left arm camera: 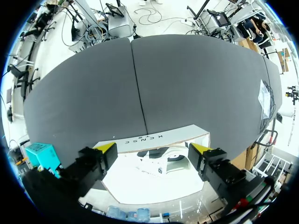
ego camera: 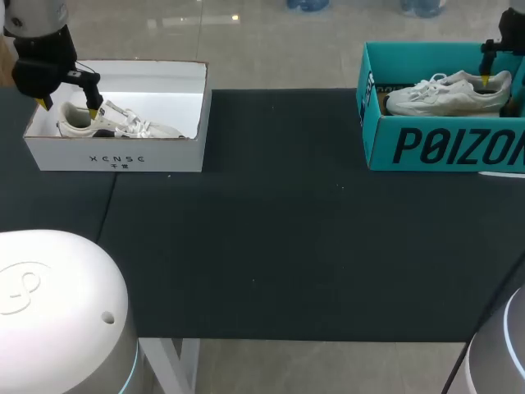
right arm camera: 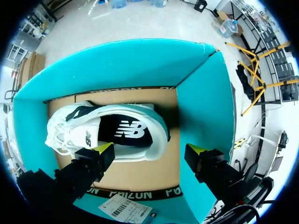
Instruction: Take the shoe out of the shoebox, open the shoe tongue, remove and reinsert the insole, then place the shoe into the shoebox
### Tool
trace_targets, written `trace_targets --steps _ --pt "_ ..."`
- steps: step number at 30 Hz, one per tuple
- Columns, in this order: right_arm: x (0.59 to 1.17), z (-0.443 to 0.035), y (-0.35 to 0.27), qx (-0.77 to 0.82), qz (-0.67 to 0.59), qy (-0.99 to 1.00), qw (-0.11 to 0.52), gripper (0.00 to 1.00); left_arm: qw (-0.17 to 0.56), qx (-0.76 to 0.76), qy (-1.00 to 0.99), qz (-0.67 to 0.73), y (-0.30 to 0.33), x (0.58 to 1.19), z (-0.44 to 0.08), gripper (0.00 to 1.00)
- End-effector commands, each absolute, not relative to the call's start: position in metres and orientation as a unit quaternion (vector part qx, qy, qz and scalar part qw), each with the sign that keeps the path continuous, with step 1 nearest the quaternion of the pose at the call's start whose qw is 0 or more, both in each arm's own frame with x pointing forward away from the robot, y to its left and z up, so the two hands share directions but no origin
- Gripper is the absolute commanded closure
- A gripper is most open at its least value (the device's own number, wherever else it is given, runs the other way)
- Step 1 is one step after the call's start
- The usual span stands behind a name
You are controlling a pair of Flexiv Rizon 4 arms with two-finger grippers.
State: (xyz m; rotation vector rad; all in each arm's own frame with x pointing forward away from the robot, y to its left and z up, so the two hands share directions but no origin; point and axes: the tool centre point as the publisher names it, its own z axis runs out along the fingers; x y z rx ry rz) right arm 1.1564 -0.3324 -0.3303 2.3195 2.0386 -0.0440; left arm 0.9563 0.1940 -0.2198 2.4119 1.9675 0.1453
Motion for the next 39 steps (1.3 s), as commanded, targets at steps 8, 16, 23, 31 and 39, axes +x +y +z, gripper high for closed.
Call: trace_targets --steps 8,16,23,31,39 --pt "1.167 -0.3376 -0.3355 0.748 -0.019 0.663 0.019 0.0 0.013 0.774 0.631 0.048 0.1943 0.9557 -0.2199 0.0" --pt "1.1677 -0.3382 -0.3352 0.748 -0.033 0.662 0.022 0.57 0.013 0.774 0.631 0.048 0.1943 0.9557 -0.2199 0.0" --pt "1.166 -0.3378 -0.3332 0.748 -0.039 0.662 0.027 0.38 0.013 0.774 0.631 0.048 0.1943 0.9557 -0.2199 0.0" --pt "1.1631 -0.3379 -0.3338 0.75 -0.043 0.659 0.029 0.07 0.013 0.774 0.631 0.048 0.1943 0.9557 -0.2199 0.0" --pt "1.1633 -0.3406 -0.3382 0.752 -0.04 0.658 0.03 0.36 0.013 0.774 0.631 0.048 0.1943 0.9557 -0.2199 0.0"
